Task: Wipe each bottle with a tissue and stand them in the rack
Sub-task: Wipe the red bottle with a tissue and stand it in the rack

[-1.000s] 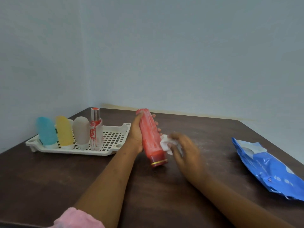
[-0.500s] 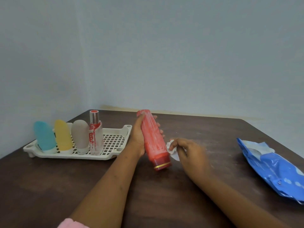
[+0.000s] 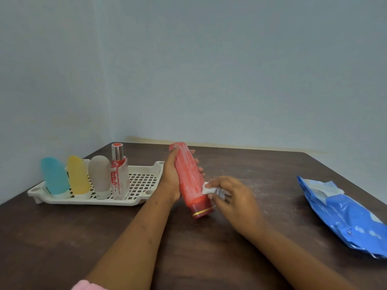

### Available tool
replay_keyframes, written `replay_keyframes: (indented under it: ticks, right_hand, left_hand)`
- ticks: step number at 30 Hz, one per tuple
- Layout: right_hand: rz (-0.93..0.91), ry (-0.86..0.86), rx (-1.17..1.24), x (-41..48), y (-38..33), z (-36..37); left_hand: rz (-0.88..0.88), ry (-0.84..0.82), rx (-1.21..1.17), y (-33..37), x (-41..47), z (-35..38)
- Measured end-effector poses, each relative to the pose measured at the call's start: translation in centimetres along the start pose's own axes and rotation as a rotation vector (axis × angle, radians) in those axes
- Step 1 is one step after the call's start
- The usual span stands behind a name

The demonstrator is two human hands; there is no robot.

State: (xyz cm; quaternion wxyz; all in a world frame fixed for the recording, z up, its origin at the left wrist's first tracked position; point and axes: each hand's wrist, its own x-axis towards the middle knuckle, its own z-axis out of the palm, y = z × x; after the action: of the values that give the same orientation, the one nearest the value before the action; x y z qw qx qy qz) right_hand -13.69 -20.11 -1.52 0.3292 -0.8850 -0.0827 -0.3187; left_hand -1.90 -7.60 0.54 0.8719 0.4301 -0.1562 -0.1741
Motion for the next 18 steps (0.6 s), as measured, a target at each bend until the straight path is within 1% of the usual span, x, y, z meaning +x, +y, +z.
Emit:
replay_keyframes:
  ticks: [5,9,14,18]
  right_hand:
    - [0.073,-0.047,0.179,-0.1,0.4,0.3]
    - [0.065,-0.049,0.160,0.0,0.6,0.6]
    - [0.141,0.011,0.227,0.5,1.4,0.5]
    - [0.117,0.036,0.206,0.6,1.1,0.9]
  left_hand:
    - [-0.012,0.004,-0.020,0.0,0.0,0.0]
    - [-0.009,0.008,-0.005,0.0,0.0,-0.2]
    - [-0.002,0.027,0.018,0.0,0.2,-0.4]
    - [0.006,0.009,0.021,0.0,0.1,-0.1]
